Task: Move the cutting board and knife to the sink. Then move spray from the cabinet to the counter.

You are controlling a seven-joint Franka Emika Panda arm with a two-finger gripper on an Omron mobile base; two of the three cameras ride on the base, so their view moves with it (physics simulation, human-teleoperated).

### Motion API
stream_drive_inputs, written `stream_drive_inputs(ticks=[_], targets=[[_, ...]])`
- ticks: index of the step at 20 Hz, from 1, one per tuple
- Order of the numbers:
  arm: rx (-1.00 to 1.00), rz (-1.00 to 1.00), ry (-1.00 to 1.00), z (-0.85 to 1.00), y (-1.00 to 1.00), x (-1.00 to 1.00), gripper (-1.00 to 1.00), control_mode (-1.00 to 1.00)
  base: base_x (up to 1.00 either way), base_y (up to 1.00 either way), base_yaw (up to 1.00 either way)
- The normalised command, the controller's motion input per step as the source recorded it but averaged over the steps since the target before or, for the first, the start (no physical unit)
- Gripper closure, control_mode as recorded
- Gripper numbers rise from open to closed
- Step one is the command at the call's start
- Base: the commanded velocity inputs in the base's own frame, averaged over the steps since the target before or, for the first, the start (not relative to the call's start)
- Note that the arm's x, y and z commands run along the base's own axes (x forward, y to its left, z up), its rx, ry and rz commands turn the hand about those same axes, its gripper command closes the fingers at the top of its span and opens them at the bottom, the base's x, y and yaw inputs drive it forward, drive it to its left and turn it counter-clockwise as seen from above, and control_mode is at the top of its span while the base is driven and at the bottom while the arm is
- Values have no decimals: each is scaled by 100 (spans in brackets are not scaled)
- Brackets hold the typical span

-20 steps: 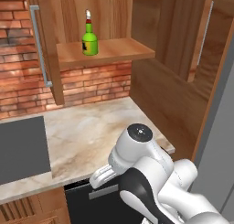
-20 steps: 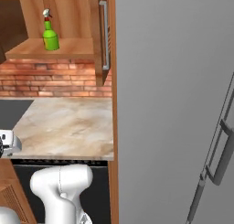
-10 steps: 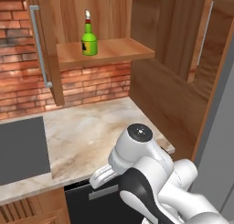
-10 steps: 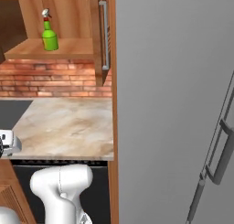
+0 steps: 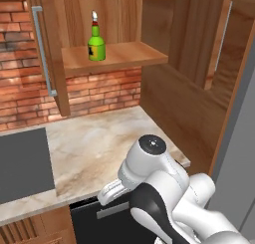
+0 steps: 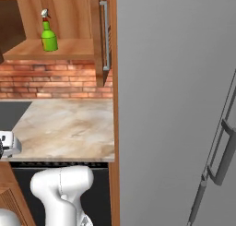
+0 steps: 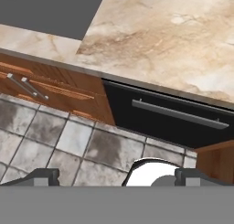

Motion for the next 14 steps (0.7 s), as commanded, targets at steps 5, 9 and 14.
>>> stream_drive_inputs(ticks=[5,9,14], targets=[[0,0,0,0,0,0,-100,100,46,0,0],[0,0,0,0,0,0,-100,100,24,-1,3],[1,0,0,0,-2,5,-100,-100,7,0,0]])
